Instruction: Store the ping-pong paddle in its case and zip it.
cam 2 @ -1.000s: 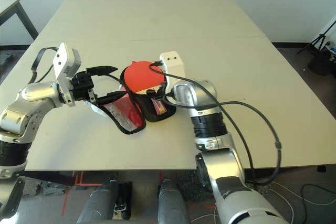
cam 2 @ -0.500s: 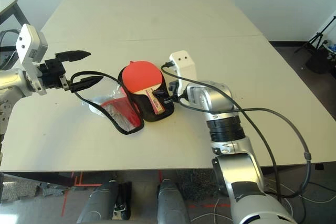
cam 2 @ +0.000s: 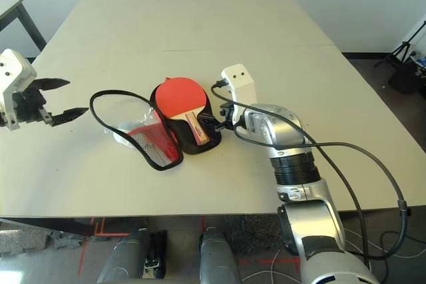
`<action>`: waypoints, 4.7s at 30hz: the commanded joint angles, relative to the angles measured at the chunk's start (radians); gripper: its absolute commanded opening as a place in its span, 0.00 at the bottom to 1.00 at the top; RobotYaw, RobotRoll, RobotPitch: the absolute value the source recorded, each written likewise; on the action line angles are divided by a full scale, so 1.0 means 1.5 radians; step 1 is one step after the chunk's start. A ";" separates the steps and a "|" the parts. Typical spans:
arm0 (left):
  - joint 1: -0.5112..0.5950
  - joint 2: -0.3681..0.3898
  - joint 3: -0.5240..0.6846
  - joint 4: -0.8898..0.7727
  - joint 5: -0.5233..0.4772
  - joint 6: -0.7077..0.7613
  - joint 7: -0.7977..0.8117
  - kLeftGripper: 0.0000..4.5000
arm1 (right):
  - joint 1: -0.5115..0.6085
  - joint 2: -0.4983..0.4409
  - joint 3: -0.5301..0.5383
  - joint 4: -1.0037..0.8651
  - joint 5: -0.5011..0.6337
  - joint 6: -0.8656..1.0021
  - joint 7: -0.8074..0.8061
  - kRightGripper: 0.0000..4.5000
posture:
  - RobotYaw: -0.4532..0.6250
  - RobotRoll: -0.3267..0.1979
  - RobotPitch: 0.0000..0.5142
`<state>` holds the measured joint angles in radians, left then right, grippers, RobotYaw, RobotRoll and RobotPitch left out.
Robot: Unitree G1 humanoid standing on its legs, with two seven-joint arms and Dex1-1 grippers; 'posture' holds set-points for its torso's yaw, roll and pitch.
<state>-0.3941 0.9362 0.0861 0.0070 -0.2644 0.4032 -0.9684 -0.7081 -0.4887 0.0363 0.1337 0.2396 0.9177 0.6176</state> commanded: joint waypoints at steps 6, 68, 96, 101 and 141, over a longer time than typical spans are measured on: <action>-0.024 -0.080 -0.084 -0.054 0.002 0.036 0.002 1.00 | -0.007 -0.028 -0.068 0.107 0.053 -0.105 0.098 0.99 | 0.47 0.62 0.18; -0.145 -0.372 -0.251 -0.021 0.093 -0.053 0.068 1.00 | -0.043 -0.003 0.017 0.305 -0.071 -0.094 0.226 0.96 | 0.49 0.62 0.21; -0.143 -0.377 -0.253 0.002 0.103 -0.071 0.072 1.00 | 0.052 -0.083 0.015 0.169 -0.003 0.065 0.229 0.00 | 0.48 0.62 0.22; -0.141 -0.378 -0.253 0.005 0.104 -0.074 0.074 1.00 | 0.078 -0.128 0.015 0.113 0.013 0.076 0.252 0.00 | 0.48 0.62 0.22; -0.150 -0.380 -0.253 0.017 0.115 -0.092 0.062 1.00 | 0.208 -0.347 -0.088 0.043 0.117 -0.137 0.391 0.74 | 0.46 0.62 0.22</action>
<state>-0.6131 0.3554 -0.2939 0.0626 -0.0947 0.2524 -0.8642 -0.3790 -1.0007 -0.0747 0.1739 0.4199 0.7440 1.1934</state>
